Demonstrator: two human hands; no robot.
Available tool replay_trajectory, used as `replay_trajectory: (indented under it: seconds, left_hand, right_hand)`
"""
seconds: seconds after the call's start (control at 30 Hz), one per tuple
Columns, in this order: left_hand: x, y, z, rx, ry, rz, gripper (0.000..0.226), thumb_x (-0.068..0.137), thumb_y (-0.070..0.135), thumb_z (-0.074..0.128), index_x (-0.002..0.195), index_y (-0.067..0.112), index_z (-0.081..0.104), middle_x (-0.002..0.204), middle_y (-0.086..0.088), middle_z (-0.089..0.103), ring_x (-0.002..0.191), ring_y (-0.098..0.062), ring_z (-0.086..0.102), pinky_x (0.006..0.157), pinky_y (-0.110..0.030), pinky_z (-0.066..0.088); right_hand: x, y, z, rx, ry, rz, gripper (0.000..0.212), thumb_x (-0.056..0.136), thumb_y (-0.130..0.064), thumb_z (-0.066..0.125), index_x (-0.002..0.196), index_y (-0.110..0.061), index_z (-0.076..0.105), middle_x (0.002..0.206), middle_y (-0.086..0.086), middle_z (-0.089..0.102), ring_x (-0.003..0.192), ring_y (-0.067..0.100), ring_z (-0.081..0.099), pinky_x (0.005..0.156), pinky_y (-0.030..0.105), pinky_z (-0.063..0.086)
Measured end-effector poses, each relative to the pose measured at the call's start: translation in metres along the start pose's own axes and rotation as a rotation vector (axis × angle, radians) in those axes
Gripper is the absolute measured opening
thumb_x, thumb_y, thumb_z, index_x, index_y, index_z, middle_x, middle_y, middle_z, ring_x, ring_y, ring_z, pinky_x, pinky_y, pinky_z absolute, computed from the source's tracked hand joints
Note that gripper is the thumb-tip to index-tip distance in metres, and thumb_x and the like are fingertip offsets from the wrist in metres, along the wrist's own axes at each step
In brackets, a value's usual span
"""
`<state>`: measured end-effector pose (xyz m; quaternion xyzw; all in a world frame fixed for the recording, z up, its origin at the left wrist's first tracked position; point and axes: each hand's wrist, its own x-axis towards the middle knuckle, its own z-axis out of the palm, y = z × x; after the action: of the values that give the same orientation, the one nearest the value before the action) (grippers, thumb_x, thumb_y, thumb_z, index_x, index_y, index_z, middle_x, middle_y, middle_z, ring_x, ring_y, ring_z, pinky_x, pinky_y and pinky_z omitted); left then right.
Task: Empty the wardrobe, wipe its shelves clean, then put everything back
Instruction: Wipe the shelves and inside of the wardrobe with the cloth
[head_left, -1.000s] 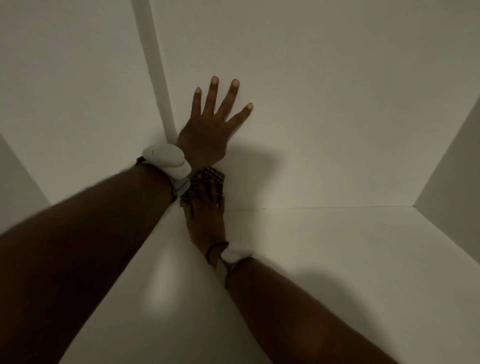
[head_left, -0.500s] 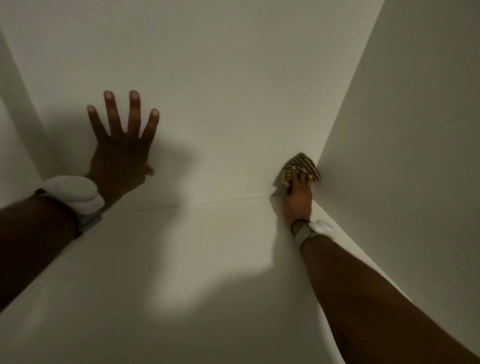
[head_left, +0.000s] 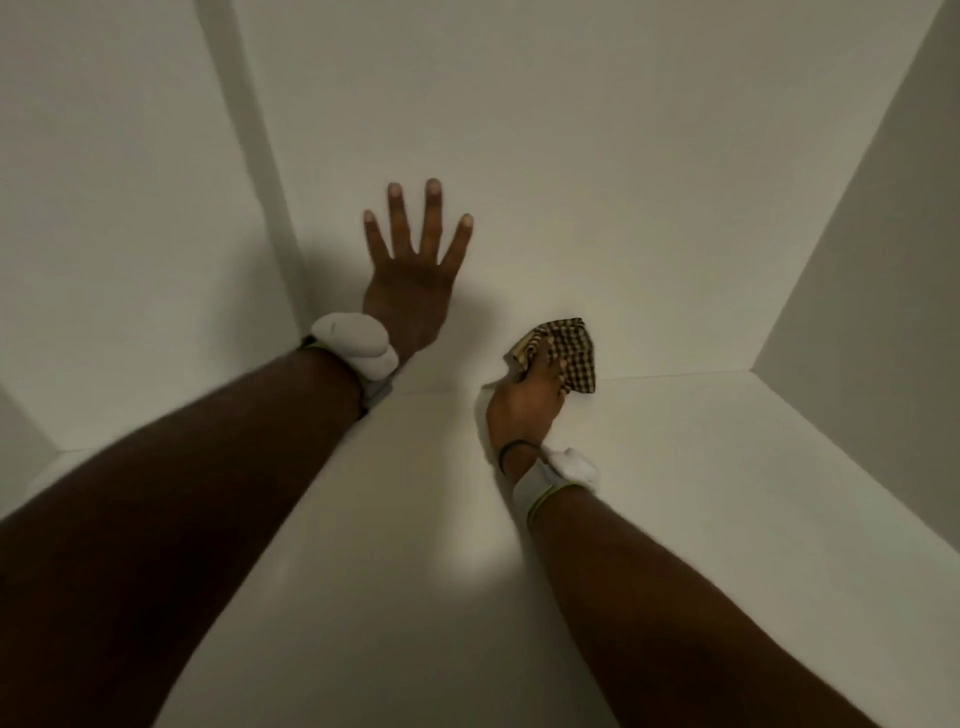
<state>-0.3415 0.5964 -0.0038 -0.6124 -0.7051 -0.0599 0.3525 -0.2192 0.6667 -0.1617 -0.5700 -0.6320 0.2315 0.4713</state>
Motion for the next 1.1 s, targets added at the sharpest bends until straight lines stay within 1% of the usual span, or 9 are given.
replay_trajectory:
  seconds: [0.17,0.27,0.4,0.5,0.63,0.73,0.8,0.93,1.1]
  left_hand:
    - [-0.005,-0.017,-0.022,0.087,-0.147,0.126,0.094,0.084,0.001,0.054,0.161,0.024,0.004,0.163,-0.026,-0.018,0.143,-0.063,-0.013,0.112,-0.077,0.009]
    - [-0.005,-0.030,-0.044,0.096,-0.277,0.216,0.080,0.088,0.007,0.057,0.157,0.026,0.021,0.164,-0.016,-0.026,0.146,-0.056,-0.018,0.118,-0.066,0.016]
    - [-0.013,-0.052,-0.078,0.069,-0.378,0.194,0.052,0.095,0.015,0.046,0.147,0.022,0.045,0.167,-0.010,0.011,0.153,-0.039,0.009,0.122,-0.059,0.014]
    - [-0.036,-0.070,-0.084,0.106,-0.123,0.137,0.055,0.094,0.022,0.021,0.132,0.016,0.060,0.157,-0.012,0.037,0.148,-0.039,0.027,0.118,-0.065,0.015]
    - [-0.059,-0.113,-0.098,0.184,0.193,-0.036,0.056,0.098,0.021,0.035,0.153,0.008,0.037,0.164,-0.021,0.020,0.151,-0.044,0.015,0.121,-0.062,0.011]
    - [-0.066,-0.148,-0.110,0.201,0.138,-0.246,0.090,0.092,0.038,0.059,0.160,0.008,0.007,0.166,-0.024,0.003,0.152,-0.048,0.003,0.120,-0.064,0.008]
    - [-0.069,-0.167,-0.109,0.177,0.041,-0.288,0.114,0.083,0.048,0.073,0.161,0.011,-0.002,0.166,-0.022,-0.005,0.151,-0.049,-0.001,0.118,-0.067,0.010]
    - [-0.072,-0.168,-0.099,0.107,0.012,-0.309,0.135,0.070,0.054,0.083,0.160,0.014,-0.009,0.166,-0.018,-0.011,0.151,-0.048,-0.005,0.118,-0.066,0.015]
    - [-0.070,-0.177,-0.106,0.080,0.028,-0.252,0.133,0.072,0.056,0.080,0.160,0.011,-0.009,0.165,-0.021,-0.015,0.149,-0.052,-0.007,0.119,-0.066,0.013]
  right_hand:
    - [-0.073,-0.042,0.038,-0.050,-0.238,-0.307,0.067,0.083,-0.013,0.036,0.149,-0.015,0.046,0.148,0.018,0.048,0.137,0.039,0.041,0.115,0.056,0.028]
    - [-0.110,-0.064,0.055,-0.033,-0.434,-0.449,0.057,0.090,-0.015,0.034,0.144,-0.016,0.052,0.148,0.012,0.050,0.139,0.034,0.041,0.120,0.050,0.021]
    - [-0.132,-0.096,0.062,0.189,-0.607,-0.322,0.048,0.104,-0.015,0.040,0.152,-0.013,0.040,0.154,0.008,0.043,0.143,0.028,0.038,0.122,0.036,0.020]
    - [-0.124,-0.106,0.055,0.604,-0.679,-0.092,0.045,0.107,-0.015,0.043,0.151,-0.010,0.041,0.153,0.004,0.045,0.141,0.021,0.042,0.118,0.022,0.027]
    - [-0.121,-0.112,0.065,0.826,-0.733,0.115,0.046,0.104,-0.023,0.054,0.148,-0.014,0.046,0.150,0.001,0.049,0.137,0.014,0.048,0.121,0.033,0.031]
    - [-0.131,-0.119,0.065,0.694,-0.708,0.088,0.066,0.094,-0.021,0.066,0.153,-0.013,0.040,0.152,0.003,0.042,0.139,0.017,0.042,0.121,0.030,0.029]
    - [-0.141,-0.128,0.063,0.657,-0.667,0.037,0.073,0.092,-0.017,0.070,0.155,-0.010,0.034,0.152,0.001,0.038,0.136,0.009,0.036,0.119,0.020,0.023]
    - [-0.156,-0.157,0.061,0.760,-0.519,0.097,0.061,0.103,-0.021,0.054,0.157,-0.011,0.027,0.161,0.000,0.028,0.146,0.010,0.025,0.122,0.021,0.013]
    - [-0.131,-0.261,0.010,0.862,-0.373,0.008,0.055,0.109,-0.044,0.027,0.159,-0.021,0.025,0.164,-0.002,0.025,0.151,0.016,0.022,0.127,0.036,0.011]
